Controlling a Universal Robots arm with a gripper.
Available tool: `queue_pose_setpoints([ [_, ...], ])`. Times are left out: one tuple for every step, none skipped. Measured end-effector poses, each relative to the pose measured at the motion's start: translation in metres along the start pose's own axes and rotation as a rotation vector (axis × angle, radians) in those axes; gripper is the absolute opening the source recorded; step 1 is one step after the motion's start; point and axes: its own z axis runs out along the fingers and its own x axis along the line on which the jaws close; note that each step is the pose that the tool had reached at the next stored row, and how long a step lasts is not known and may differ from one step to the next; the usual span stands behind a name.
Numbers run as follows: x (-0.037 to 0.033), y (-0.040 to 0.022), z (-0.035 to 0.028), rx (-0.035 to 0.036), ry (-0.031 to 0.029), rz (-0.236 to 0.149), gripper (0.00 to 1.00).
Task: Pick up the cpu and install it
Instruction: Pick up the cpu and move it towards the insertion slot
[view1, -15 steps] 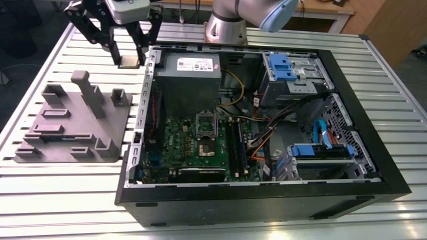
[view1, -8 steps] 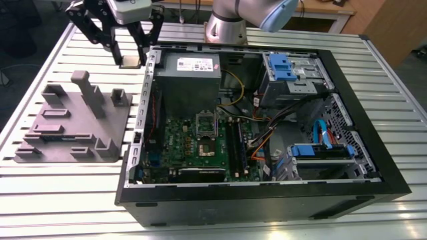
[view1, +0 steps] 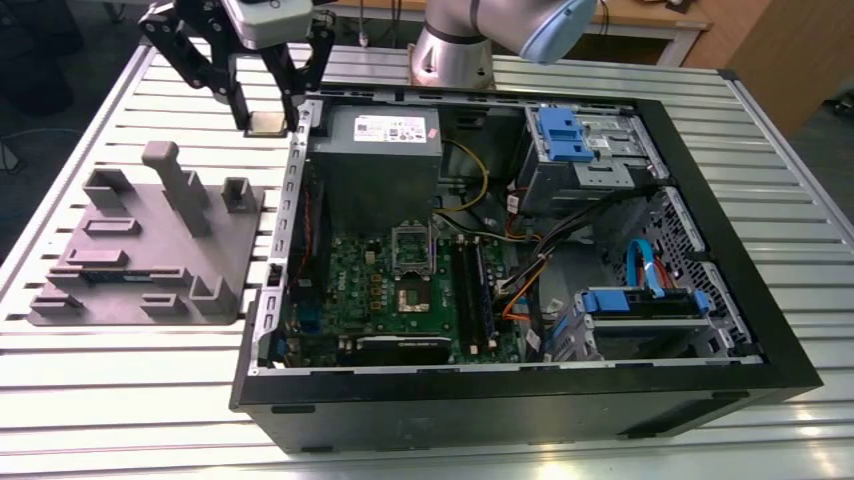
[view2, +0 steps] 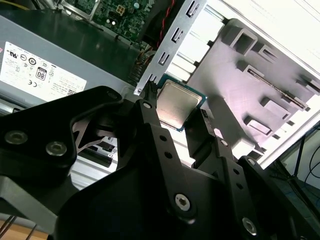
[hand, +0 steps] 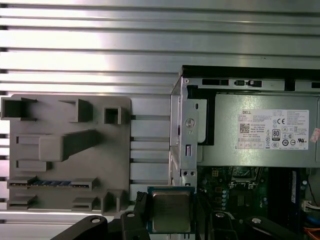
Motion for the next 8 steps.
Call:
queue_pose_setpoints([
  [-0.0008,0.0000,0.0000,0.0000,0.0001,0.000,0.47],
  [-0.0016,0.0000,0.0000,0.0000,0.0001,0.000,0.47],
  [-0.0026,0.0000,0.0000,0.0000,0.0000,0.000,0.47],
  [-0.0036,0.0000,0.0000,0.0000,0.0000,0.000,0.47],
  [-0.0047,0.0000,0.0000,0.0001,0.0000,0.000,0.47],
  [-0.0057,0.0000,0.0000,0.0001,0.0001,0.000,0.47],
  [-0.0066,0.0000,0.0001,0.0000,0.0001,0.000,0.47],
  [-0.0075,0.0000,0.0001,0.0000,0.0001,0.000,0.47],
])
